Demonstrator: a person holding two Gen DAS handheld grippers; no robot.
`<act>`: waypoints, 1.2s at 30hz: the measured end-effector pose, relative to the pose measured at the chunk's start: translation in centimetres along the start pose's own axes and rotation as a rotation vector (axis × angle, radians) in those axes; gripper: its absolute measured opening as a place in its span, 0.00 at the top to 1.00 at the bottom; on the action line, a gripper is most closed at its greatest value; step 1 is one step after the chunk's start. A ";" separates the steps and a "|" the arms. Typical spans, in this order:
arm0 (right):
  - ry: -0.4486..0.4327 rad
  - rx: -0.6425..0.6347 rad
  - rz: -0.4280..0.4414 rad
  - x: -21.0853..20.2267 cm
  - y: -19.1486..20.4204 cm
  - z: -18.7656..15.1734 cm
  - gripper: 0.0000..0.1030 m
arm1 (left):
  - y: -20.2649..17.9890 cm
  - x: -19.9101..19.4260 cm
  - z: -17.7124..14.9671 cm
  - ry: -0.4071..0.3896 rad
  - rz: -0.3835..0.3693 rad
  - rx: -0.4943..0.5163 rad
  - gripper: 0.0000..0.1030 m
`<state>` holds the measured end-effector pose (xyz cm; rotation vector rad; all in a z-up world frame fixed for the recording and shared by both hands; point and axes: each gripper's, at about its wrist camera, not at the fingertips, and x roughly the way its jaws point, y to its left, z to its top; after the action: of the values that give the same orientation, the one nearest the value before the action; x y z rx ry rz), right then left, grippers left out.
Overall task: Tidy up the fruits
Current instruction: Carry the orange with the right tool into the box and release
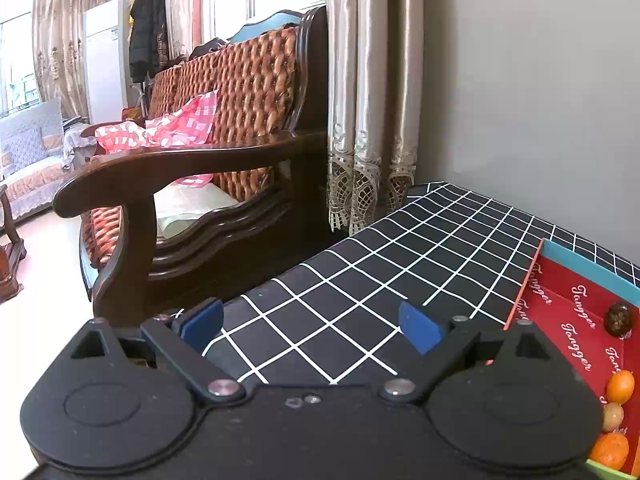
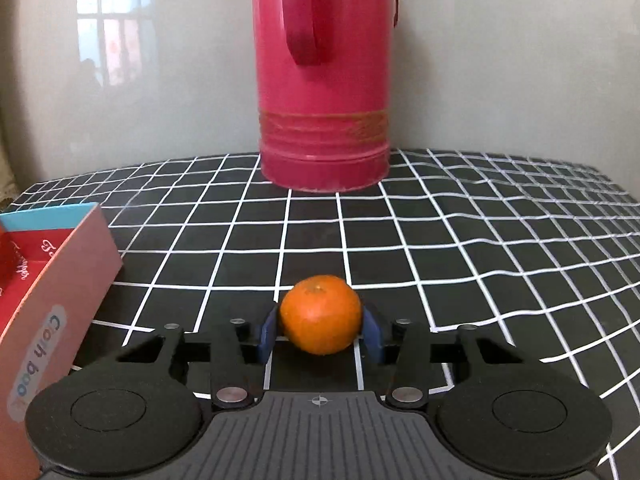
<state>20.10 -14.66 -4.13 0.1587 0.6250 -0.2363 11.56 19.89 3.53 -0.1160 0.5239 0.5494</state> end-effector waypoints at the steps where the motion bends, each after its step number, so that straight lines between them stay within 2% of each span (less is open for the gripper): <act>1: -0.003 0.003 0.001 0.0 0.0 0.0 0.58 | 0.0 0.0 0.0 -0.001 0.002 -0.001 0.14; 4: -0.006 0.009 0.035 -0.2 -0.1 -0.1 0.59 | 0.1 0.0 0.0 0.004 0.002 -0.006 0.14; 7: -0.036 0.005 0.047 -1.0 0.2 -0.2 0.59 | 0.3 0.0 0.1 0.002 0.004 -0.014 0.14; 9: -0.057 0.013 0.084 -1.8 0.2 -0.1 0.59 | 0.3 0.0 0.2 0.002 0.004 -0.017 0.14; 14: -0.137 0.000 0.226 -4.7 1.7 0.4 0.59 | 0.4 0.0 0.2 0.005 0.007 -0.023 0.13; 18: -0.183 -0.060 0.380 -7.3 3.9 0.0 0.59 | 0.5 0.1 0.2 0.009 0.013 -0.023 0.13; 21: -0.197 -0.144 0.464 -8.8 6.2 -0.8 0.59 | 0.5 0.1 0.1 0.010 0.016 -0.022 0.13; 27: -0.159 -0.243 0.519 -9.1 9.6 -2.5 0.58 | 0.4 0.1 0.0 0.005 0.020 -0.010 0.13; 29: -0.179 -0.270 0.508 -9.1 10.2 -2.9 0.57 | 0.4 0.1 0.0 0.004 0.021 -0.006 0.13; 31: -0.182 -0.300 0.504 -9.4 10.9 -3.1 0.38 | 0.3 0.1 0.0 0.007 0.021 -0.005 0.12; 32: -0.193 -0.304 0.497 -9.6 11.0 -3.3 0.07 | 0.3 0.2 0.0 0.009 0.021 -0.004 0.12; 33: -0.213 -0.304 0.486 -9.9 11.0 -3.4 0.00 | 0.2 0.2 0.0 0.011 0.020 -0.004 0.12; 36: -0.271 -0.292 0.480 -10.9 10.4 -3.1 0.00 | 0.0 0.1 0.0 0.014 0.010 0.000 0.11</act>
<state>12.57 -2.10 0.68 -0.0092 0.3313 0.2936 11.65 19.92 3.48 -0.1178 0.5382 0.5587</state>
